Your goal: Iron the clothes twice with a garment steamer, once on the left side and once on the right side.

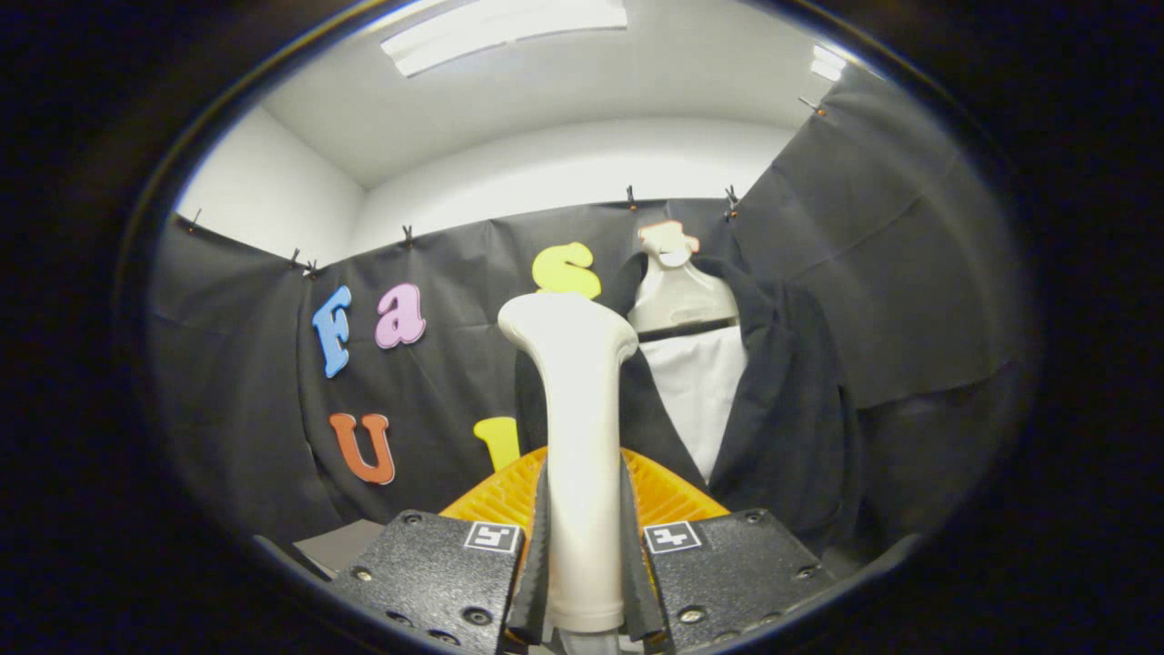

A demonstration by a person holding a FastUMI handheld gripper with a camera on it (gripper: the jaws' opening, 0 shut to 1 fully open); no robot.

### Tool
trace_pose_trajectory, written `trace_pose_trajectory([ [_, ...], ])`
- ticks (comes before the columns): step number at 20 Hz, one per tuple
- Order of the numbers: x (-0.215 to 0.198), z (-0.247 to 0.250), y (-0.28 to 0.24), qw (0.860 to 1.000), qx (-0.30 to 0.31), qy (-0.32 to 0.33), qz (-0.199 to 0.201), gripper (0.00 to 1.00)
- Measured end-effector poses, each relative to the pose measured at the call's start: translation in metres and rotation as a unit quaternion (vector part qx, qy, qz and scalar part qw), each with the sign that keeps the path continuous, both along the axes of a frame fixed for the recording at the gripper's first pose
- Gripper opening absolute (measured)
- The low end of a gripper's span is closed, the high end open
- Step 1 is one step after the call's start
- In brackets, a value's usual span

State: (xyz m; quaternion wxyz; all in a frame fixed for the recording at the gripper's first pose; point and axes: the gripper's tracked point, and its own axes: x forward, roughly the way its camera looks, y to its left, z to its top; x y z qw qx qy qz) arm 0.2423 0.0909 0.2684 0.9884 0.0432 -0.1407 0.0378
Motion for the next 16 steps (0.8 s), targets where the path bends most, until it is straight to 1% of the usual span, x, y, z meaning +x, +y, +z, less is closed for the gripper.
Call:
trace_pose_trajectory([
  [4, 0.022, 0.031, -0.017, 0.999, -0.005, -0.032, 0.001, 0.36],
  [7, 0.034, 0.039, -0.023, 0.999, -0.018, -0.048, 0.002, 0.36],
  [12, 0.05, 0.023, -0.023, 0.999, -0.025, -0.03, -0.002, 0.36],
  [16, 0.049, -0.004, -0.026, 0.999, -0.021, -0.007, -0.031, 0.36],
])
